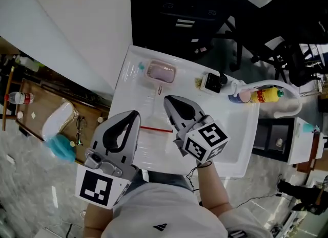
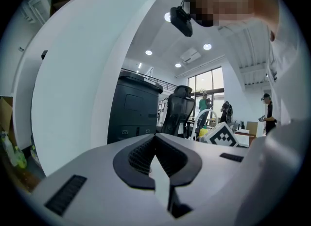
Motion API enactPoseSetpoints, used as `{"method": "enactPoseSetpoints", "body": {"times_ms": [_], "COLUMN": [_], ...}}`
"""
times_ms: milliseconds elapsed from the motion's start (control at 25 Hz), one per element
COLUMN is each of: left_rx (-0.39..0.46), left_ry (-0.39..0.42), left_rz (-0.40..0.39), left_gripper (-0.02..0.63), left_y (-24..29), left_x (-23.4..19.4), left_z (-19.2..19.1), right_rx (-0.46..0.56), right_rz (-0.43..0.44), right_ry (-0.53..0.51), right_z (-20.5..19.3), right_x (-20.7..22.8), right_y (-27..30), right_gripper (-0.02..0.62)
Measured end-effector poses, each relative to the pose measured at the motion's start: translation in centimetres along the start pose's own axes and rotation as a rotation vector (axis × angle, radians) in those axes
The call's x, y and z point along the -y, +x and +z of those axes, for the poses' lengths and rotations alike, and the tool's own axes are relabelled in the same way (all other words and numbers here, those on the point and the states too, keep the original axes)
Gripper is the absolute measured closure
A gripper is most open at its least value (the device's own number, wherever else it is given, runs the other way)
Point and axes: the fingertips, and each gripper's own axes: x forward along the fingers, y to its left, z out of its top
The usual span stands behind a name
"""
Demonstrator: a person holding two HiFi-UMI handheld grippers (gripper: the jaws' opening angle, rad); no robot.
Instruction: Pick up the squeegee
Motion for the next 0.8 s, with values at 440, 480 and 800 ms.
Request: {"method": "enactPoseSetpoints", "body": {"times_ms": [440,480,800], "left_rx": [-0.044,-0.049,-0.063], "left_ry": [-0.007,-0.009,-0.024], "left_rz": [0.031,0.034,0.048], "left_gripper": [0.600,0.600,0.600], "left_y": [0.8,0.8,0.8], "left_x": [-0.5,-0.6,-1.3], "left_z": [-1.7,-1.9,-2.8], "right_rx": [-0.138,-0.151,-0.241], "right_rz": [-0.016,-0.016,-0.053], "right_ry": [0.089,0.096,0.151], "right_z": [-5.6,-6.1,-9.6], "right_x": [3.2,3.3,4.6], "right_y": [3.1,3.3,4.5], "right_gripper": [0.583,0.583,0.573]}}
